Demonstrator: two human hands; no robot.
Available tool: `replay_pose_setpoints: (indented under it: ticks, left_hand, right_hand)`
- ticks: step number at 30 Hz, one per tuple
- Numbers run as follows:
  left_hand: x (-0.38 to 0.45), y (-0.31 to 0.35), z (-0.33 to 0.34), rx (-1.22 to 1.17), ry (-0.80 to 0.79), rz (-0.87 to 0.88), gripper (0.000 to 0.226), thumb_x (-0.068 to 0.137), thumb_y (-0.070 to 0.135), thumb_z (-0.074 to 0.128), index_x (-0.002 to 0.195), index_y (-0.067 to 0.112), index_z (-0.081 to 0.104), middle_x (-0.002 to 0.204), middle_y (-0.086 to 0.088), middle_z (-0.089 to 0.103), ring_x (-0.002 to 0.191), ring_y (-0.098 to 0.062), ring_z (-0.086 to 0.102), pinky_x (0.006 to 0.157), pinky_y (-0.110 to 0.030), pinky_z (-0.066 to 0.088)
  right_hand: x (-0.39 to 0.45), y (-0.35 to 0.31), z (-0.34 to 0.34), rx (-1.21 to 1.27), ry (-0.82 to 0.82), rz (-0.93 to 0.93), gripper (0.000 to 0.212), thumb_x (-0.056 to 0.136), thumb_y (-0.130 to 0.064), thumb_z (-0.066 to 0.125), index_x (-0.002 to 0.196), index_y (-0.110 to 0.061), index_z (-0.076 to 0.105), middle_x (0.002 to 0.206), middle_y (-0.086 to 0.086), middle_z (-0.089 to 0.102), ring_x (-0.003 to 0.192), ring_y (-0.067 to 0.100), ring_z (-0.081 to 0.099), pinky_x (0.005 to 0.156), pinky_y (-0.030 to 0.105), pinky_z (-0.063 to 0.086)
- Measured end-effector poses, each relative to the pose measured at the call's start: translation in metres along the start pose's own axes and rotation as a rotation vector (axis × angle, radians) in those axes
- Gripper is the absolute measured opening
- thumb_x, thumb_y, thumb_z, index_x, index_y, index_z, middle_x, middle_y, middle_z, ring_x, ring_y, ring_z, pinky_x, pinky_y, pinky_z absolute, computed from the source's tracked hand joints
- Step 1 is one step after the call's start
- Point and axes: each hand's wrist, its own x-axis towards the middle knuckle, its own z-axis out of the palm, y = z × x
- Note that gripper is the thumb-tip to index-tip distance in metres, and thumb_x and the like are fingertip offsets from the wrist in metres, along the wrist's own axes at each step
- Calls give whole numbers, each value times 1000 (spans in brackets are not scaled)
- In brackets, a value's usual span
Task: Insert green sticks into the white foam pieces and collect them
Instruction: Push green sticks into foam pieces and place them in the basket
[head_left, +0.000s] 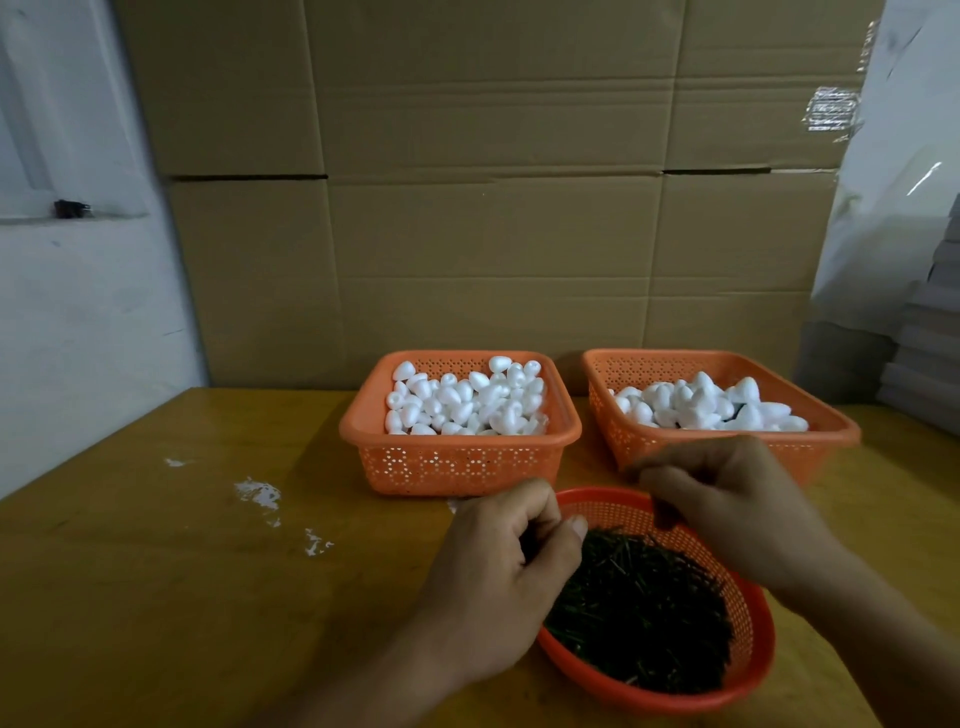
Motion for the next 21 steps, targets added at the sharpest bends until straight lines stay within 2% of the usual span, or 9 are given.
replay_pose_setpoints:
  ticks: [4, 6, 8, 10, 12, 15, 17, 19, 21]
  left_hand:
    - [6, -6, -9, 1, 65, -29, 49, 95, 45, 57, 61, 14, 42, 53, 8, 38, 51, -5, 38, 48, -36, 35]
    - [15, -11, -15, 18, 104, -62, 44, 97, 36, 62, 62, 17, 44, 53, 9, 41, 51, -2, 39, 48, -28, 37]
    - [32, -18, -22, 79, 163, -83, 35, 96, 25, 66, 67, 21, 48, 55, 12, 46, 51, -2, 42, 50, -17, 36]
    - [55, -27, -30, 156, 204, -124, 24, 94, 17, 68, 75, 21, 53, 59, 12, 53, 52, -2, 47, 52, -15, 38]
    - [81, -37, -38, 253, 200, -189, 18, 93, 12, 67, 80, 20, 58, 63, 9, 59, 54, -3, 53, 55, -19, 43]
    - [117, -54, -48, 366, 101, -302, 12, 93, 11, 65, 81, 12, 68, 69, 5, 66, 65, -13, 65, 67, -38, 56]
    - [138, -64, -51, 422, 31, -378, 21, 95, 16, 61, 79, 9, 72, 68, 7, 67, 67, -18, 67, 66, -35, 55]
    - [155, -71, -50, 470, -22, -429, 29, 97, 22, 58, 74, 10, 72, 68, 15, 65, 57, -8, 63, 54, -26, 48]
    - [167, -79, -47, 523, -94, -495, 19, 97, 26, 60, 92, 16, 75, 77, 13, 68, 66, -9, 67, 52, -24, 42]
  right_hand:
    - [-8, -1, 11, -85, -180, -84, 16, 94, -17, 68, 88, -26, 81, 71, -4, 75, 50, 2, 60, 48, 17, 45]
    - [-9, 0, 15, -141, -197, -127, 12, 91, -19, 72, 89, -27, 82, 80, -14, 77, 66, 0, 69, 59, 19, 54]
    - [-10, 2, 18, -179, -198, -152, 8, 86, -22, 79, 85, -29, 82, 83, -21, 76, 74, -3, 70, 67, 20, 56]
    - [-11, 4, 19, -208, -185, -161, 6, 80, -26, 84, 80, -31, 81, 81, -23, 74, 74, -4, 69, 69, 23, 56]
    - [-12, 5, 21, -223, -159, -171, 8, 76, -31, 86, 75, -32, 78, 78, -23, 73, 69, -3, 67, 65, 23, 55]
    - [-14, 5, 22, -209, -144, -214, 18, 78, -43, 82, 70, -28, 74, 71, -11, 72, 57, 4, 64, 53, 24, 50]
    - [-15, 5, 24, -177, -155, -265, 39, 84, -51, 71, 66, -18, 68, 63, 4, 65, 51, 15, 58, 48, 31, 45]
    - [-15, 5, 25, -164, -140, -298, 55, 88, -57, 61, 61, -10, 61, 59, 13, 58, 49, 23, 52, 48, 40, 43]
    - [-14, 6, 25, -174, -115, -308, 59, 90, -59, 57, 60, -8, 60, 58, 12, 57, 50, 24, 53, 51, 44, 44]
